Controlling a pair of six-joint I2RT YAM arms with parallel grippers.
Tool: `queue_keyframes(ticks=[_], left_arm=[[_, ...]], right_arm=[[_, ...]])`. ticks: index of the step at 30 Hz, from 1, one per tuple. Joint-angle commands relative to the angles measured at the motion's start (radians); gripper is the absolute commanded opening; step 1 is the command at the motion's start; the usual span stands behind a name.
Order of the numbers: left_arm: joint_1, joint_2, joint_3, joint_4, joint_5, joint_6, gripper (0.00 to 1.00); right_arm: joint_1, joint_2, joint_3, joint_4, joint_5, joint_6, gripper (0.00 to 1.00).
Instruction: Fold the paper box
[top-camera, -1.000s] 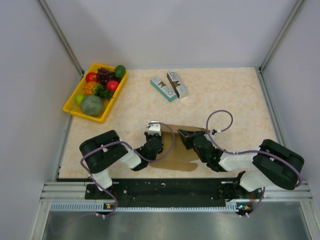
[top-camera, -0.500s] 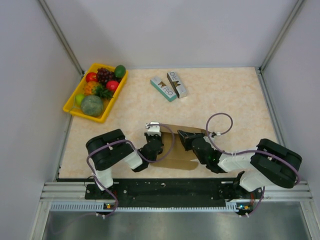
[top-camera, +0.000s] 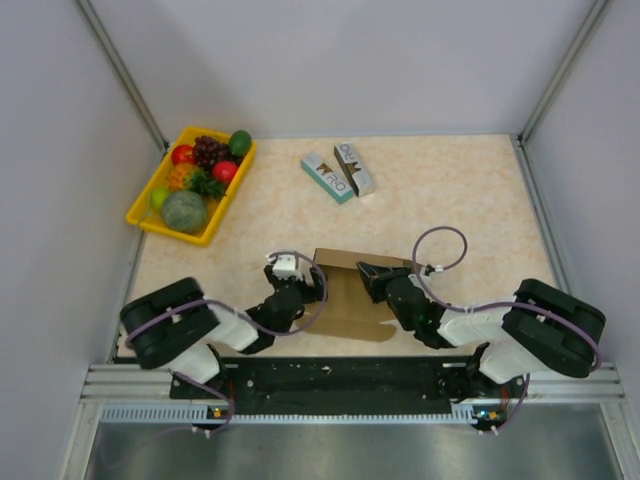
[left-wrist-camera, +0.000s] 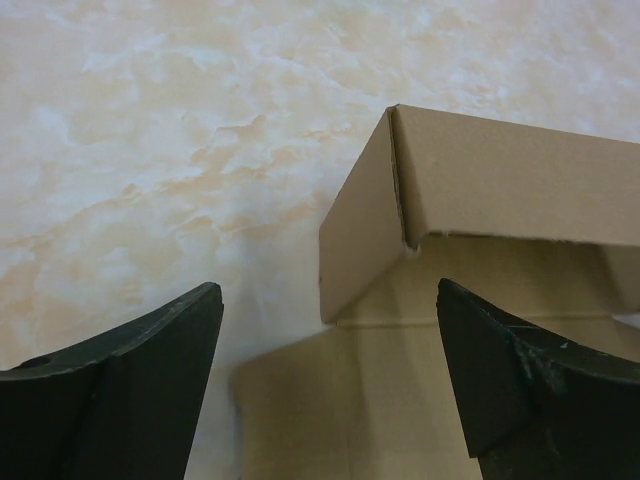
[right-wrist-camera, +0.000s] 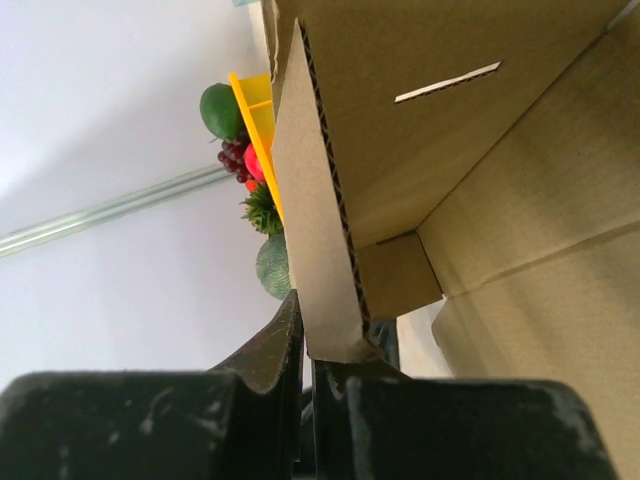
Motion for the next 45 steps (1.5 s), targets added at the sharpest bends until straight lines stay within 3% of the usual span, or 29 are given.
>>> queue_keyframes(ticks=[1,3,8,11,12,15,18,26,32,35,36,38,40,41,42,45], left_arm=[[0.001,-0.295,-0.122,-0.187,0.13,-0.169,0.93],[0.001,-0.412,-0.182,-0.319,0.232,-0.209,0.93],[0.006,-0.791,-0.17,-0.611,0.344,-0.226,0.96],[0.1,-0.903,-0.048,-0.82,0.482,-0.237,0.98],[0.177,-0.907,-0.013,-0.86,0.586,-0.254,0.98],[0.344,-0.861,0.101,-0.975,0.764,-0.283,0.98],[0.442,-0.752,0.178,-0.989,0.817,-0.245,0.98],[0.489,-0.393,0.336,-0.897,1.071,-0.145,0.95],[0.487,-0.296,0.319,-0.822,1.074,-0.154,0.88],[0.487,-0.293,0.315,-0.817,1.054,-0.147,0.85],[0.487,-0.286,0.318,-0.819,1.046,-0.139,0.84],[0.489,-0.278,0.325,-0.833,1.034,-0.134,0.82],[0.489,-0.287,0.321,-0.831,1.032,-0.13,0.83],[0.489,-0.292,0.321,-0.836,1.029,-0.122,0.84],[0.489,-0.302,0.322,-0.842,1.026,-0.117,0.85],[0.489,-0.34,0.336,-0.889,1.012,-0.084,0.89]], right_arm=[[0.0,0.037,-0.026,-0.027,0.017,-0.062,0.01],[-0.001,0.039,-0.027,-0.024,0.019,-0.068,0.01],[-0.003,0.036,-0.03,-0.009,0.016,-0.102,0.01],[-0.005,0.036,-0.041,-0.003,0.007,-0.119,0.02],[-0.003,0.036,-0.042,-0.001,0.006,-0.12,0.03],[-0.005,0.042,-0.053,0.02,0.002,-0.143,0.04],[-0.009,0.057,-0.058,0.051,-0.012,-0.168,0.05],[-0.012,0.022,-0.062,0.049,-0.02,-0.24,0.13],[-0.026,-0.01,-0.058,0.031,-0.05,-0.309,0.27],[-0.026,-0.058,-0.073,0.037,-0.093,-0.39,0.41],[-0.028,-0.079,-0.081,0.022,-0.125,-0.41,0.51],[-0.031,-0.15,-0.107,-0.048,-0.17,-0.505,0.64],[-0.032,-0.306,-0.124,-0.139,-0.243,-0.679,0.69],[-0.032,-0.364,-0.121,-0.303,-0.268,-0.739,0.75],[-0.032,-0.503,-0.115,-0.392,-0.317,-0.798,0.77],[-0.038,-0.72,-0.075,-0.707,-0.381,-1.014,0.82]])
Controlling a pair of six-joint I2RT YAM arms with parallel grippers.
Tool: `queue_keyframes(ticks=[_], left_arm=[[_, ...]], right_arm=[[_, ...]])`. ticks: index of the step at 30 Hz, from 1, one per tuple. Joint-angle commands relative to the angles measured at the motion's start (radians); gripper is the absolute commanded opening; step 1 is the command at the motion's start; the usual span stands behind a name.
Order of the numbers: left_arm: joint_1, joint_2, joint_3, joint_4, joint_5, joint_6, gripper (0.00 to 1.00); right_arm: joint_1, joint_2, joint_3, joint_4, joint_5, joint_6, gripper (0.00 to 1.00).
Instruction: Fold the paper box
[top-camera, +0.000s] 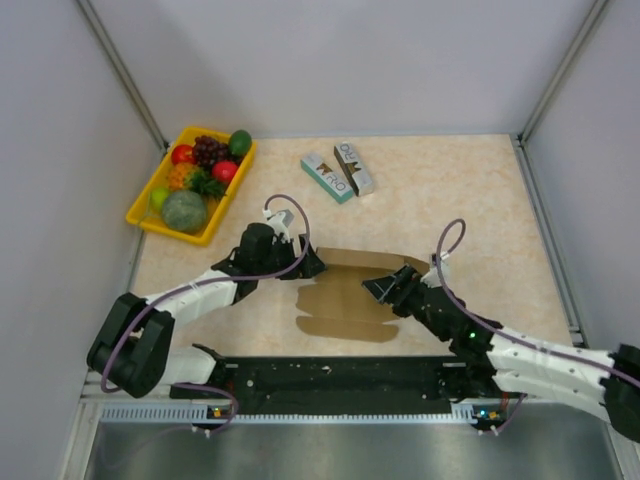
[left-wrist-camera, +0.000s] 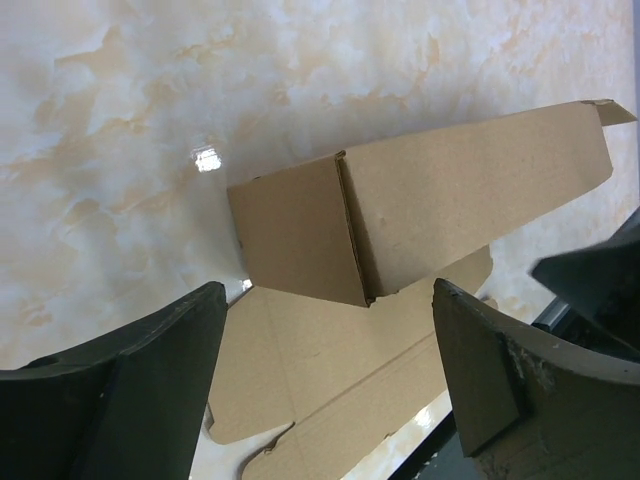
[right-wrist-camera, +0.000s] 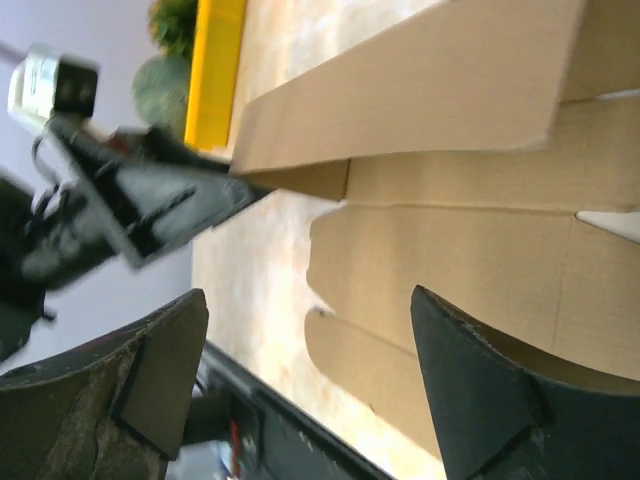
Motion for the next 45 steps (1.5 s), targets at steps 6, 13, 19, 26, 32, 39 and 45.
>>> queue_keyframes(ticks=[6,13,19,26,32,39,45], left_arm=[[0.007,-0.107,0.113,-0.143,-0.025,0.117,0.92],[0.008,-0.204,0.151,-0.237,-0.03,0.176,0.89],[0.005,-0.208,0.249,-0.301,0.05,0.287,0.84],[-0.074,-0.129,0.404,-0.41,0.017,0.448,0.79],[-0.277,-0.156,0.355,-0.272,-0.163,0.626,0.77],[-0.3,-0.168,0.319,-0.269,-0.29,0.458,0.69],[-0.288,-0.293,0.132,-0.233,-0.421,0.303,0.69]], right_arm=[[-0.214,-0.503,0.248,-0.866,-0.196,-0.607,0.88],[-0.585,-0.294,0.411,-0.926,-0.384,-0.771,0.89],[-0.852,-0.175,0.412,-0.871,-0.676,-0.812,0.86],[-0.852,-0.065,0.436,-0.868,-0.711,-0.82,0.8],[-0.852,-0.2,0.321,-0.693,-0.711,-0.86,0.78],[-0.854,-0.199,0.236,-0.572,-0.66,-0.881,0.78],[-0.854,-0.161,0.21,-0.48,-0.66,-0.888,0.69]])
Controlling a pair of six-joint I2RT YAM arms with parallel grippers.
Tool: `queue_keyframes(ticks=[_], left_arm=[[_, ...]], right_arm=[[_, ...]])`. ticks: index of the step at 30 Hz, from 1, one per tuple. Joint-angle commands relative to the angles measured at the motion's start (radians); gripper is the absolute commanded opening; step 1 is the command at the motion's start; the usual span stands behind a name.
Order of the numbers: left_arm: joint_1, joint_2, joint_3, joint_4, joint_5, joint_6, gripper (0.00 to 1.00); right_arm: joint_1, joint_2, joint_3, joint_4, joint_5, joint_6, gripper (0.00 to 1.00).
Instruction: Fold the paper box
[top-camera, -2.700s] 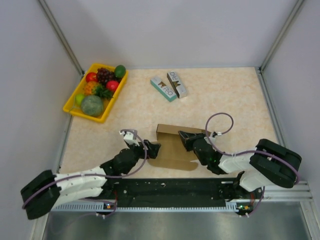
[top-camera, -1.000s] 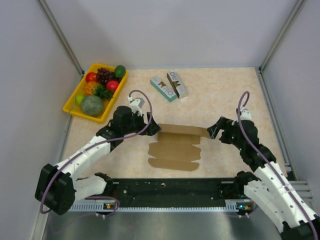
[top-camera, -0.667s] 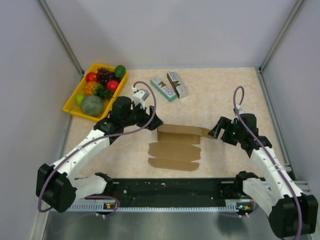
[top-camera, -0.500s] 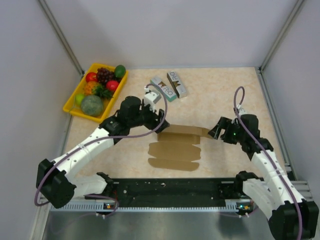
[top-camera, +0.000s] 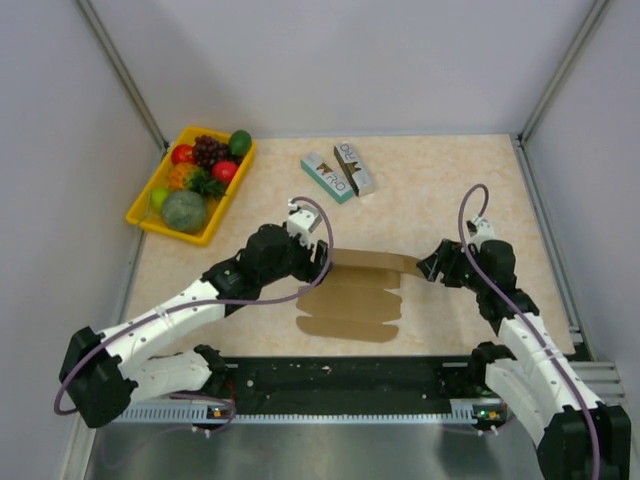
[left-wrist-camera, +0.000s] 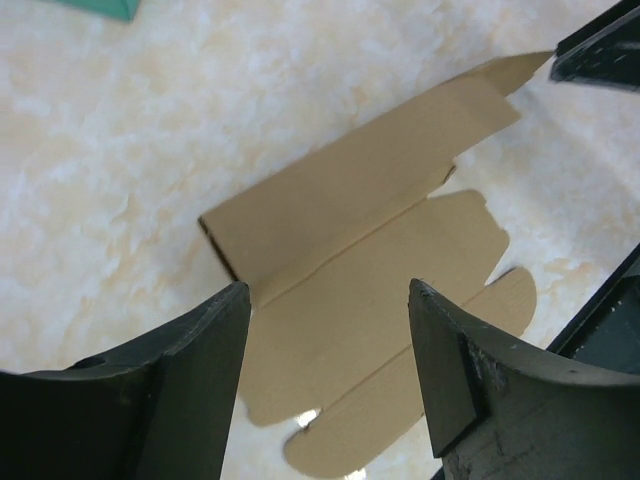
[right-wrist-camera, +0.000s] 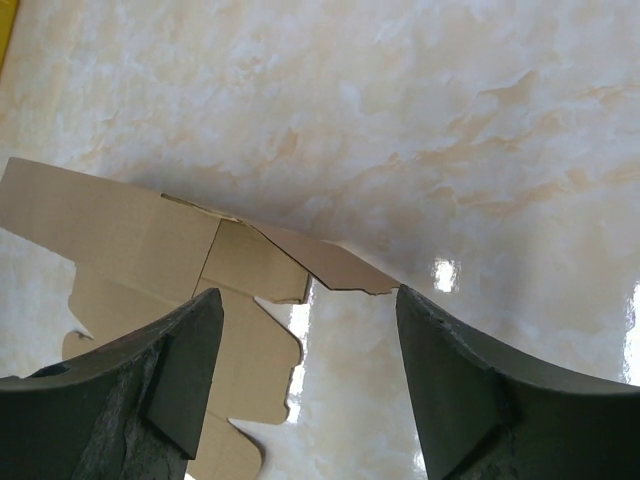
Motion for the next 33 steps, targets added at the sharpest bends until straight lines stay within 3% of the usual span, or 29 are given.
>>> queue_keyframes(ticks=[1,7,8,10,15,18,20,27,33], left_arm=[[-0.002,-0.118,-0.196,0.112,-0.15,-0.115,0.66],[-0.097,-0.066,-0.45,0.477,-0.416,-0.107,0.68],[-0.107,-0.05,-0.486,0.658,-0.433,-0.086,0.67],[-0.118,0.019,-0.557,0.808,-0.473,-0.043,0.67],[-0.119,0.186,-0.554,1.032,-0.535,0.029,0.66],[-0.121,0.252,-0.535,1.065,-0.567,0.034,0.61],[-0.121,0.29,-0.546,1.18,-0.566,0.071,0.57],[-0.133,0.413,-0.517,1.297,-0.569,0.082,0.57],[-0.179,0.514,-0.483,1.422,-0.67,0.118,0.49]], right_arm=[[-0.003,-0.006,-0.006,0.118,0.014,-0.02,0.69],[-0.003,-0.073,0.008,0.073,0.017,-0.012,0.7],[-0.003,-0.084,0.005,0.07,0.017,-0.003,0.7],[-0.005,-0.119,0.0,0.063,0.016,0.013,0.7],[-0.005,-0.174,-0.015,0.024,0.011,0.023,0.7],[-0.003,-0.21,-0.019,0.009,0.028,0.022,0.7],[-0.003,-0.231,-0.019,0.0,0.031,0.028,0.7],[-0.003,-0.254,0.032,-0.029,0.022,0.037,0.7],[-0.005,-0.26,0.04,-0.043,0.022,0.05,0.7]])
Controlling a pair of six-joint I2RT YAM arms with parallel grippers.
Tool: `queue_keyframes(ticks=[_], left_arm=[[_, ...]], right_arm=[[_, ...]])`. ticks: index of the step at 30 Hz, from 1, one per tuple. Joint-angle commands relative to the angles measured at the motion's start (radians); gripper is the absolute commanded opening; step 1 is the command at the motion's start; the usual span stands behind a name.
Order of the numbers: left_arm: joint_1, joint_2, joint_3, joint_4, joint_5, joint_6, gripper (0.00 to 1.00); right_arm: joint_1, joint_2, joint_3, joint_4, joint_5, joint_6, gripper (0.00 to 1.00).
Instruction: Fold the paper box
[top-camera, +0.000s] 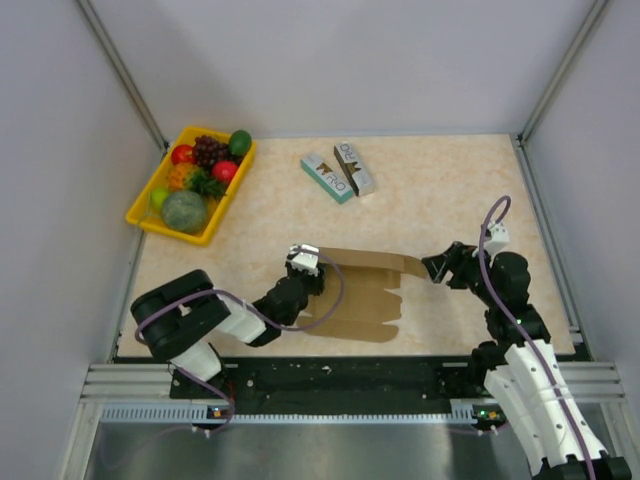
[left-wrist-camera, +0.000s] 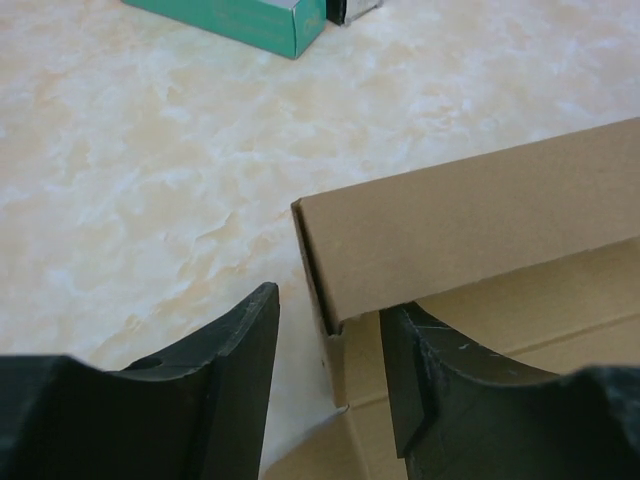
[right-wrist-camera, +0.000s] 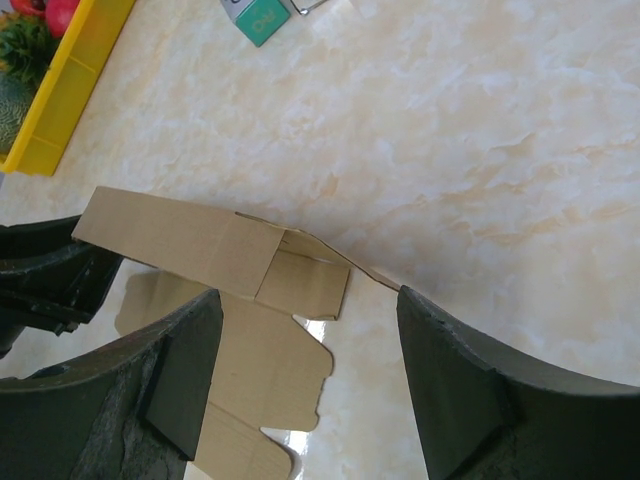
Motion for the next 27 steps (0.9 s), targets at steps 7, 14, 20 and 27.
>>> queue_keyframes(ticks=[7,14,20,27], left_arm=[[-0.044,0.135,0.064,0.235,-0.13,0.059,0.39],[-0.048,0.171,0.064,0.273,-0.145,0.08,0.35],[-0.048,0.221,0.084,0.261,-0.158,0.054,0.5],[-0.048,0.221,0.096,0.25,-0.181,0.085,0.2]], right_arm=[[-0.005,-0.035,0.071,-0.038,0.007,0.011,0.7],[-0.003,-0.039,0.087,-0.062,0.012,0.003,0.7],[-0.003,-0.041,0.093,-0.078,0.009,0.006,0.7],[-0.002,-0.058,0.102,-0.112,0.009,0.003,0.7]])
